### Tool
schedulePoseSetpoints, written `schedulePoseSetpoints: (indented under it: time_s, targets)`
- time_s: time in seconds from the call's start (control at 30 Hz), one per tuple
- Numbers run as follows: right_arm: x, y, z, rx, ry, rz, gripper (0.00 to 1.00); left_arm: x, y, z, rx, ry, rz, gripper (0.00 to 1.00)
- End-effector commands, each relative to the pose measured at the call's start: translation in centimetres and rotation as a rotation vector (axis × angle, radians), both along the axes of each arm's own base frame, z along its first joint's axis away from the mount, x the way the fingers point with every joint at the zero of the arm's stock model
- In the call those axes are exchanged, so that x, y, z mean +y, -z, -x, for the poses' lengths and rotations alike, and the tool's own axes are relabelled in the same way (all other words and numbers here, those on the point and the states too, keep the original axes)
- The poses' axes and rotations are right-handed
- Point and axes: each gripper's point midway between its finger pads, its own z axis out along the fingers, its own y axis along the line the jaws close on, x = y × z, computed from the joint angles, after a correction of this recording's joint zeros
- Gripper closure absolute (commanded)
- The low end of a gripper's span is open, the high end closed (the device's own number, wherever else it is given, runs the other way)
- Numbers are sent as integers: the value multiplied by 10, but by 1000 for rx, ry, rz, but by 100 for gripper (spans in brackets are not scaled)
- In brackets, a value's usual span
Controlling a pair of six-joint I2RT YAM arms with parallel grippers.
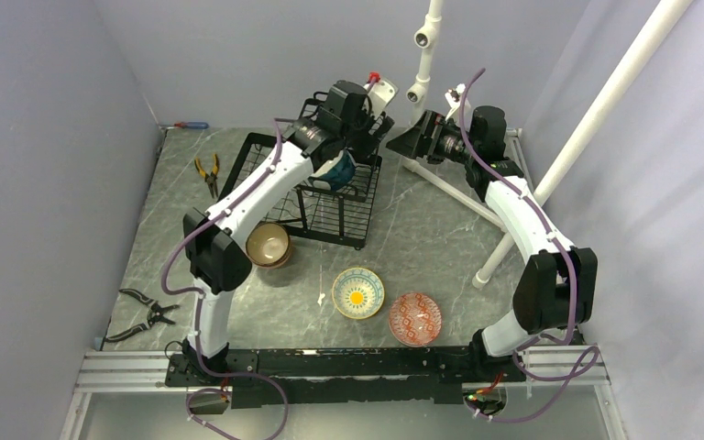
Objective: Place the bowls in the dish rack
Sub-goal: Turn the bowl upside down on the dish rack, then adjust the dish rack at the center of the board.
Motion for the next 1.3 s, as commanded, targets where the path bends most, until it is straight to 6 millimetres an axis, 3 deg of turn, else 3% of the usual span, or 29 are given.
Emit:
schedulePoseSetpoints:
  time_s: [0.0,0.17,0.4,0.53,0.6,0.83,1.07,1.27]
  targets:
    - [-2,-32,8,-101,-6,-9,3,-25,-51,28,0,104,214,6]
    - [-4,-38,12,-116,-4,-2,3,-25,-78,42,-14,132,316,6]
    - [-6,-34,30,-101,-7,6,2,-4,-127,95,-23,180,493,6]
    - [-8,-19,48,-79,-11,14,2,20,-119,134,30,165,575,6]
    - [-10,-1,59,-41,-12,29,2,39,-112,156,58,135,614,6]
    - [-17,63,99,65,-20,72,2,127,-58,217,114,-136,743,6]
    - [-17,132,117,188,-38,117,2,175,43,258,294,-389,733,6]
    - [-4,175,105,283,-30,187,3,205,120,276,431,-661,663,6]
